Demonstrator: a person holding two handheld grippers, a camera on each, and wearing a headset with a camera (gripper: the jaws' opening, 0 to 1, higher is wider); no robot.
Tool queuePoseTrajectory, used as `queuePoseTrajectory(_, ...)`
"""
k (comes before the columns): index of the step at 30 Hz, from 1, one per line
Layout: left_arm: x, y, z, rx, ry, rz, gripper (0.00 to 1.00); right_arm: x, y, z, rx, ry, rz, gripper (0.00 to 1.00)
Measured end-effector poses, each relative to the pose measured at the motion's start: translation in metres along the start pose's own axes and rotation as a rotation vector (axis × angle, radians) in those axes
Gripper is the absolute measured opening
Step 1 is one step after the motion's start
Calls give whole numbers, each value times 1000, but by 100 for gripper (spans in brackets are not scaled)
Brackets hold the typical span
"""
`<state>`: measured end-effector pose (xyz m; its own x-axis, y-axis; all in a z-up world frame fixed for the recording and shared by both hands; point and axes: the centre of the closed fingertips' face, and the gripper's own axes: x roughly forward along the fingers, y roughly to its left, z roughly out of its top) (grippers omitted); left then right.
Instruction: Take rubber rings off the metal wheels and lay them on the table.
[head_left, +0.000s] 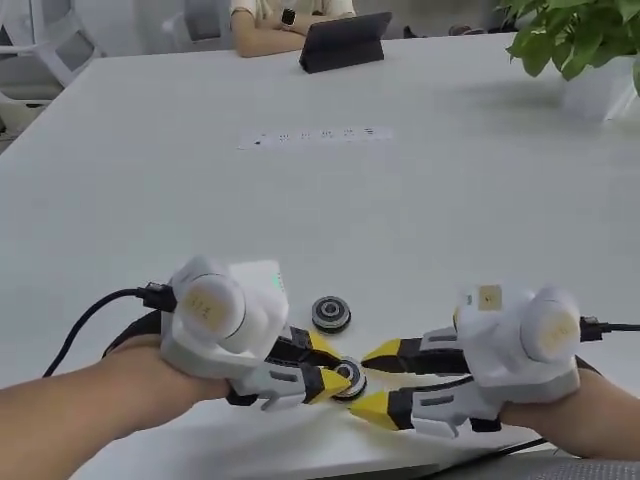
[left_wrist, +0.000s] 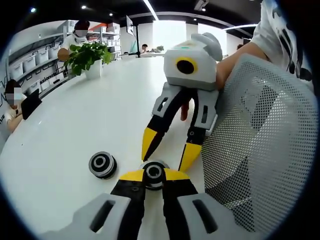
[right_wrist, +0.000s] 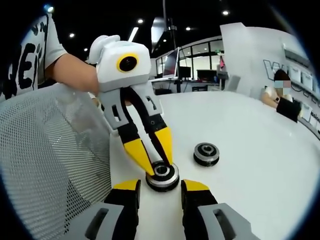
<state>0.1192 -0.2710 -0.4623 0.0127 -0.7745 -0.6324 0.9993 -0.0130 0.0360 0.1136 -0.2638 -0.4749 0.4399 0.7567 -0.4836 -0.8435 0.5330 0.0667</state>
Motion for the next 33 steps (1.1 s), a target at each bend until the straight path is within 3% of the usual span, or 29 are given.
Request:
queuePoseTrajectory(7,0,0,0,-2,1,3,7,10,-1,3,-31,10,4,27)
queuePoseTrajectory(21,0,-1,0,-9,1,3,7,0,-2,-3,-11,21,7,23)
queuePoseTrajectory(33,0,0,0,-12,1,4,7,-2,-3,-3,5,17,42,22)
